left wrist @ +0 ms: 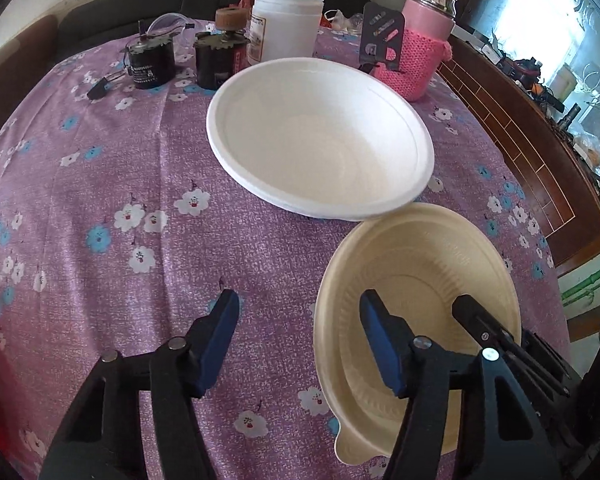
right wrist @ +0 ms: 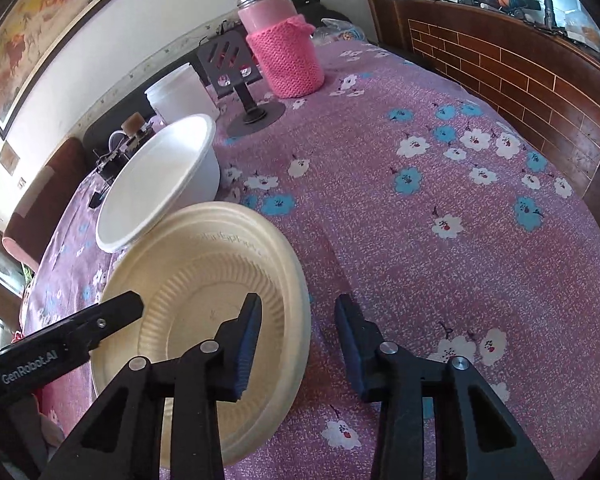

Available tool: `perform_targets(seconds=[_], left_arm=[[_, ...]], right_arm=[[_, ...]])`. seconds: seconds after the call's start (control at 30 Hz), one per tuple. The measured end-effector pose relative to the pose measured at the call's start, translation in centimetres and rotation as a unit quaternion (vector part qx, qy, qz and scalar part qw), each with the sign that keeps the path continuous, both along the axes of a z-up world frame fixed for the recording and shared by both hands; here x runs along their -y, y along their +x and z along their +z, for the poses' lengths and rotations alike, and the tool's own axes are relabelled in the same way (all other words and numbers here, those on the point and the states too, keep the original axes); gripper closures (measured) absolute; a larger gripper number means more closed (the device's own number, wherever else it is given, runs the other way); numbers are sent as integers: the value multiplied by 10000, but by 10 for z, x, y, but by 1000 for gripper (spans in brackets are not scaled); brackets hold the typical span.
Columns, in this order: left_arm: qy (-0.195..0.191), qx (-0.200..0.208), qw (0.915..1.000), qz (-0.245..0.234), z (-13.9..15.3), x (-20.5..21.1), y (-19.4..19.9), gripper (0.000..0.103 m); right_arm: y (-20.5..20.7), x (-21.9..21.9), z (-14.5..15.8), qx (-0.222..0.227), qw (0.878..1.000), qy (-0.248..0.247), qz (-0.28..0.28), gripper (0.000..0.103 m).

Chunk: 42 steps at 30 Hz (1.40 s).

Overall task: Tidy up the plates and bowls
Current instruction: 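Grip the rim of the beige plastic bowl with the left tool and lift, then carry the beige bowl with the left tool over the red plate stack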

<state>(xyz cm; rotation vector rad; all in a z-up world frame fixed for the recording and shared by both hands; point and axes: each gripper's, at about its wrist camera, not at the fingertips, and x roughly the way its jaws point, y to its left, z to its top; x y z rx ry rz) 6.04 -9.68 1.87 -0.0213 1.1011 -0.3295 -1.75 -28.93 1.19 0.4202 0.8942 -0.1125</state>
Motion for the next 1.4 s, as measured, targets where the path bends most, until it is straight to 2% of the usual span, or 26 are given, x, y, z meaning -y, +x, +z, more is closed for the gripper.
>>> perform_targets(seconds=[0.07, 0.1, 0.13, 0.17, 0.23, 0.4, 0.57, 0.73, 0.83, 1.07, 1.27, 1.4], left_arm=[[-24, -107, 9999, -35, -5, 2, 1, 63], [-30, -173, 9998, -55, -8, 3, 2, 67], [-11, -126, 9999, -50, -7, 3, 1, 70], [-6, -102, 9999, -63, -7, 4, 0, 79], [-103, -194, 9996, -153, -7, 6, -2, 89], [-105, -167, 9997, -147, -6, 6, -9, 89], [-198, -205, 9996, -33, -4, -6, -14, 88], [-344, -158, 9991, 205, 3, -32, -26, 88], [-414, -132, 9985, 325, 7, -48, -34, 88], [-509, 131, 9969, 581, 24, -82, -56, 88], [-760, 412, 9925, 861, 45, -125, -74, 88], [-873, 674, 9864, 1219, 60, -166, -88, 88]], right_arm=[[0, -2, 0, 5, 10000, -38, 19, 62], [0, -3, 0, 2, 10000, -43, 34, 63], [0, -4, 0, 2, 10000, -52, 57, 65], [1, -5, 0, -1, 9999, -60, 81, 68], [2, -10, 0, -8, 9998, -114, 133, 75], [3, -18, -1, 34, 9994, -222, 255, 87], [1, -24, 3, 193, 9986, -226, 436, 87], [-1, -34, 7, 456, 9960, 33, 768, 89], [-5, -47, 11, 622, 9931, -25, 993, 89], [-17, -85, 28, 962, 9856, -334, 1351, 90], [-23, -118, 42, 938, 9832, -165, 1557, 89], [-20, -154, 56, 957, 9779, -206, 1847, 89]])
